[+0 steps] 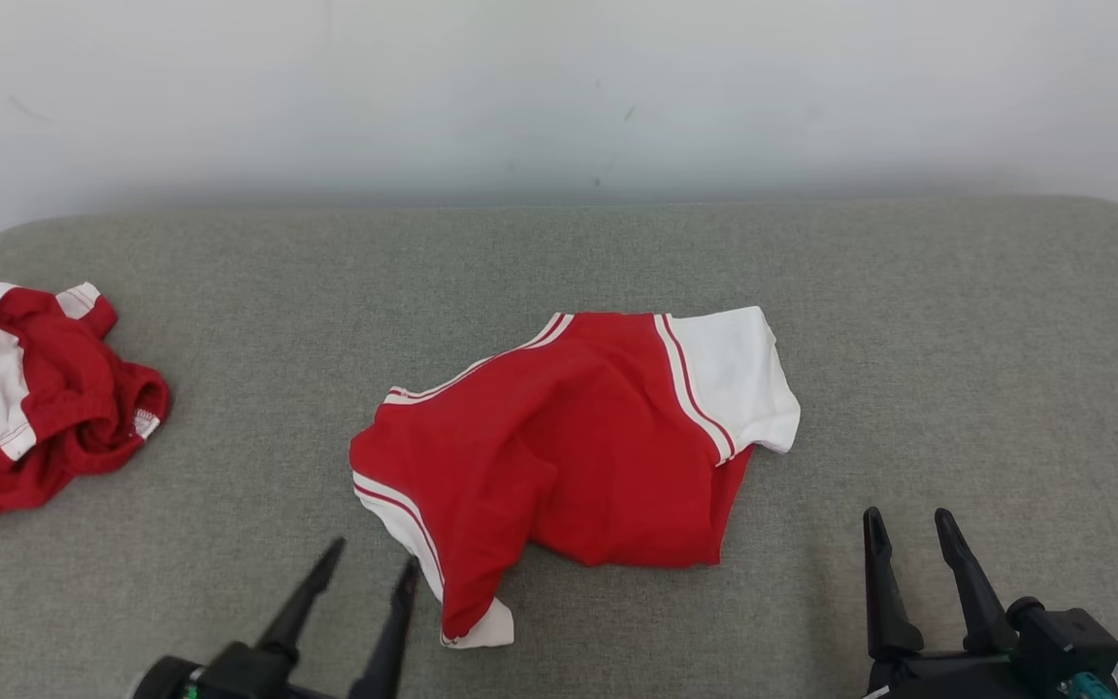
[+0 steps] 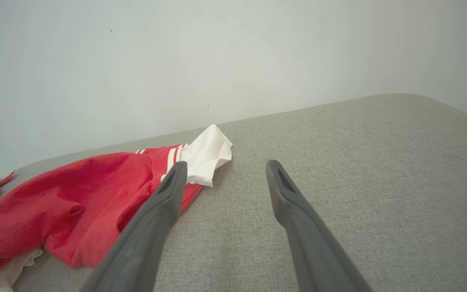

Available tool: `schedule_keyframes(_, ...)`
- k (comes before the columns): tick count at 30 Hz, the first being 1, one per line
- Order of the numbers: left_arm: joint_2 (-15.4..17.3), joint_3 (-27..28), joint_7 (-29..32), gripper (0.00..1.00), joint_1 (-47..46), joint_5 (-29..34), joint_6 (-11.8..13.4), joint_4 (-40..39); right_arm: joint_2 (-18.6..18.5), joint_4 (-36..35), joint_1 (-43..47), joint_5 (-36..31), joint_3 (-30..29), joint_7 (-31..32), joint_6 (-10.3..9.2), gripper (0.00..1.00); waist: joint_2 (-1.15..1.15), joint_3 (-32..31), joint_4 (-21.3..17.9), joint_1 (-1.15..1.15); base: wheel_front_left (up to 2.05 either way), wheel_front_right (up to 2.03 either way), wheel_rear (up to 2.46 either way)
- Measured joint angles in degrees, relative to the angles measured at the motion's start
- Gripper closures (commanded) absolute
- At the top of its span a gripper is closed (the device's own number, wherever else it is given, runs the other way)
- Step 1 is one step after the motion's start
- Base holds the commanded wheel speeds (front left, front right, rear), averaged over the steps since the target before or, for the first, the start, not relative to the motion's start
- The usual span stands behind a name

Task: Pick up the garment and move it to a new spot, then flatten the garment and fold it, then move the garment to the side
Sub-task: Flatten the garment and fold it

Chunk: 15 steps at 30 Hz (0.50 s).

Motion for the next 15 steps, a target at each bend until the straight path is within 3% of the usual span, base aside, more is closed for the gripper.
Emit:
schedule_keyframes(5,1.13,2.97,-0.05,0.0,0.16,1.85,0.21,-2.27,0.0,0.26,-0.32,0.01,0.8,0.0,0.0,0.0,0.0,0.28,-0.15,0.0,0.0,0.0,0.0)
schedule_keyframes(15,2.92,5.72,0.65,0.0,-8.47,-0.79,-0.87,3.68,0.02,-0.08,-2.71,-0.31,1.75,0.0,0.0,0.0,0.0,1.67,-4.04,0.01,0.0,0.0,0.0)
